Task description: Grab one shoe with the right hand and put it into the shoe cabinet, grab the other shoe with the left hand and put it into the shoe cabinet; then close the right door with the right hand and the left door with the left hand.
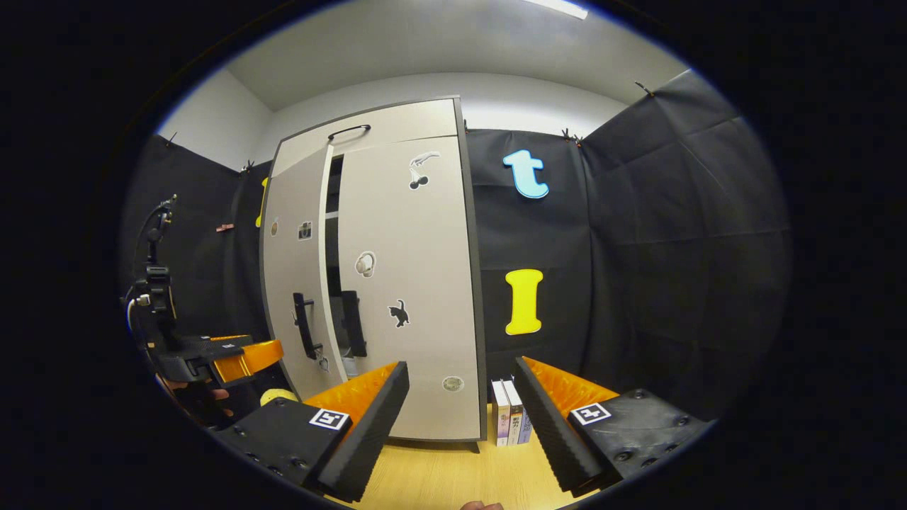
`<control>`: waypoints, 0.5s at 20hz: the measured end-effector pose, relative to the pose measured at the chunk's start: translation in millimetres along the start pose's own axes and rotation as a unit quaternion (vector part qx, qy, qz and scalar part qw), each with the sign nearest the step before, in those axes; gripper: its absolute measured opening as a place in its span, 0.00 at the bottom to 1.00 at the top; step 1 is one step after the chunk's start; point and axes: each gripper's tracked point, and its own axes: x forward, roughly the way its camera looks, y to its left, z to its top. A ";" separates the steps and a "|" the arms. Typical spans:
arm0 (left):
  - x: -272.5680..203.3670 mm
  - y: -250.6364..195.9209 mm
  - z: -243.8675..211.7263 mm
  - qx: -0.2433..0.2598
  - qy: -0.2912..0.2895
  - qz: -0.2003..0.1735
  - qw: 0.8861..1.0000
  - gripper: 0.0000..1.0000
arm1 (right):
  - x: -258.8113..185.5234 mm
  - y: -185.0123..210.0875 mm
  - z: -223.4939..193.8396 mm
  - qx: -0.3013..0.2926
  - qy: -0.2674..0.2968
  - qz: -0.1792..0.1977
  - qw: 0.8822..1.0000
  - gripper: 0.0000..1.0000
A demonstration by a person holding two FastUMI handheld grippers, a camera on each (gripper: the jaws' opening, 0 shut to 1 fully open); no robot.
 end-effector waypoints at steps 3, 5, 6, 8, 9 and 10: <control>-19.3 9.3 2.5 0.012 -0.005 0.013 1.000 0.95 | 1.1 9.9 1.9 -0.002 -0.003 0.012 1.000 0.98; -30.8 15.3 2.0 0.012 -0.005 0.019 1.000 0.95 | 0.4 16.6 0.7 -0.006 0.000 0.019 1.000 0.97; -36.1 17.9 2.0 0.008 -0.004 0.022 1.000 0.95 | 1.1 19.6 1.2 -0.007 0.001 0.021 1.000 0.98; -47.1 24.0 3.6 0.004 -0.003 0.028 1.000 0.95 | 0.8 26.0 -0.6 -0.010 0.000 0.021 1.000 0.98; -52.5 28.2 6.0 0.005 -0.005 0.031 0.999 0.95 | 1.0 30.3 -2.6 -0.012 0.002 0.021 1.000 0.98; -56.9 31.6 8.4 0.006 -0.007 0.033 0.999 0.95 | -0.5 33.9 -5.1 -0.011 0.004 0.022 1.000 0.98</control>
